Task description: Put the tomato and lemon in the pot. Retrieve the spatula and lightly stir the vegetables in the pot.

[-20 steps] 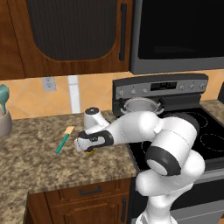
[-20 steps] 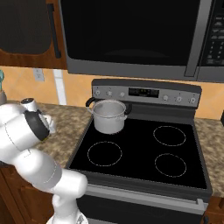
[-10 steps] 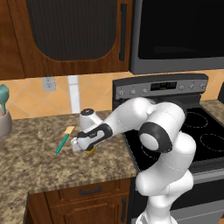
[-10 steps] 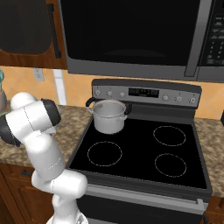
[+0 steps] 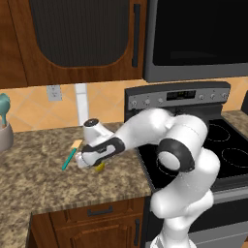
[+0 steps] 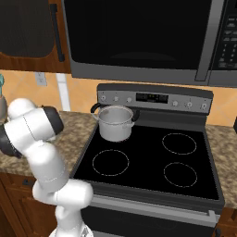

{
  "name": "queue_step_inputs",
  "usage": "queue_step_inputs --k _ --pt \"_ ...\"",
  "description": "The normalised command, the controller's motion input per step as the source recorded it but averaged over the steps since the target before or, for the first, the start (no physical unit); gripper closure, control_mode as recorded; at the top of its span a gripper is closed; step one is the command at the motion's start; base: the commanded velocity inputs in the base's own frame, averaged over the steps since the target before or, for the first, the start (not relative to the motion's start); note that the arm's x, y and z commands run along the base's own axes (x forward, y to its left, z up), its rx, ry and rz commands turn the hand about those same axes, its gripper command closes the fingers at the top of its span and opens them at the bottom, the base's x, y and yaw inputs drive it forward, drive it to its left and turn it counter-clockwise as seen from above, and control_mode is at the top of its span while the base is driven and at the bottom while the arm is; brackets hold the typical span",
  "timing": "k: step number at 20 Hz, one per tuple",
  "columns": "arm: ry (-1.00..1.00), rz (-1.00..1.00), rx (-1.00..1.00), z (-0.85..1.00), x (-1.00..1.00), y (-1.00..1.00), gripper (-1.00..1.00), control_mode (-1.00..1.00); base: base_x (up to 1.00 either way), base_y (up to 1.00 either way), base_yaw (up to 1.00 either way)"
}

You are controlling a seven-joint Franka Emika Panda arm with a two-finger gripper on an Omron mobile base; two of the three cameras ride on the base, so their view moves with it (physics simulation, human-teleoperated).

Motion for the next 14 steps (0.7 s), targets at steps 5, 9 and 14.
queue_step_inputs --k 5,9,14 --pt "-0.29 -0.10 0.04 0.92 -0.88 -0.61 1.00 -1.00 0.00 0.00 0.00" --pt "-0.15 -0.17 0.08 1.00 -0.42 -0.91 1.00 -1.00 0.00 0.00 0.00" --pt "-0.08 -0.19 0.09 1.00 -0.20 -1.00 1.00 -1.00 0.00 0.00 0.00"
